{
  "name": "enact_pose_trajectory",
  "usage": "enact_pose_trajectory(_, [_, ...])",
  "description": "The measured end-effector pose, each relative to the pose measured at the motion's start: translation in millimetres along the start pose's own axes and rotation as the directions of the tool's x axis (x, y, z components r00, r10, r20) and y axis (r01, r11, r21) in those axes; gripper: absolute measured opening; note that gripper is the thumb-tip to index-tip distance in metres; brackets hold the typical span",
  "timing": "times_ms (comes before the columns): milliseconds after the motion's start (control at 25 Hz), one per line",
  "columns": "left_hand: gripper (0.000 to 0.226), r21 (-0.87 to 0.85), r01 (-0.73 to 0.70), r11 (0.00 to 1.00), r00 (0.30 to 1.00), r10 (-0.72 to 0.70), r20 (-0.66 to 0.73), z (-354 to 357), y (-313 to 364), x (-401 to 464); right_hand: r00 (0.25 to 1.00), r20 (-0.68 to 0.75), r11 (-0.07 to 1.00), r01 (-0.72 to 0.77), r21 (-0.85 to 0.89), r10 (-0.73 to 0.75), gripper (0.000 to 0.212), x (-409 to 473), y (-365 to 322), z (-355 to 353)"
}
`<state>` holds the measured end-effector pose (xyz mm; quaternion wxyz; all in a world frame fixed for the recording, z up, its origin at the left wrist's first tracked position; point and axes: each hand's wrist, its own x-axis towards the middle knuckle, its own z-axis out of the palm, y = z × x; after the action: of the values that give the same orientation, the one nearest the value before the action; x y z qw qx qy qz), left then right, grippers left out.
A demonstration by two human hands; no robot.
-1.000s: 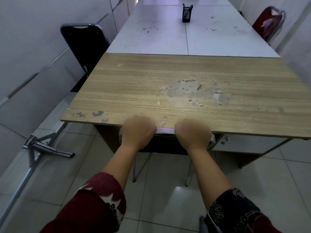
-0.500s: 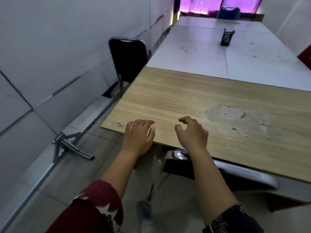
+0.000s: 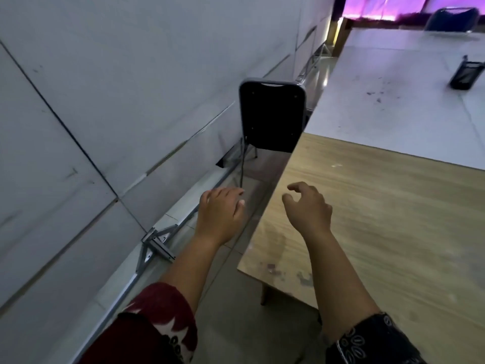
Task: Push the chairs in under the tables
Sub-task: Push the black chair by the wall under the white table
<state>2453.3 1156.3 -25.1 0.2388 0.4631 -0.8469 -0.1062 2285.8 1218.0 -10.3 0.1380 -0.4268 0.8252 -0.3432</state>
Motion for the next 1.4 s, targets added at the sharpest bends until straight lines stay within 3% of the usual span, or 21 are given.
enact_pose_trajectory(240, [0.029,-0.035,-0.005,0.999,0.999,0.007,0.041,2,-109,79,0.999,-0.009,0.999,0.047,0.005,-0.047,0.031,65,-66,87])
enact_pose_trajectory(520, [0.043,-0.037,-0.118,0.992,0.984,0.122,0.130,1,-197,197,0.997,-0.066,0.998,-0.051,-0.025,0.049,0.049,127,-118,159])
enact_pose_trajectory(880, [0.053,-0.149,-0.222,0.964,0.948,0.249,0.197,66,-193,364,0.975,-0.159,0.988,-0.157,0.015,0.157,0.052,272,-96,185])
enact_pose_trajectory(1040, [0.053,-0.192,-0.172,0.966,0.955,0.211,0.210,98,-176,461,0.960,-0.214,0.983,-0.172,0.064,0.182,0.050,377,-86,176])
enact_pose_trajectory(1400, [0.046,-0.267,-0.142,0.953,0.990,0.143,-0.016,156,-138,588,0.889,-0.444,0.993,-0.088,0.079,0.115,0.044,528,-69,152])
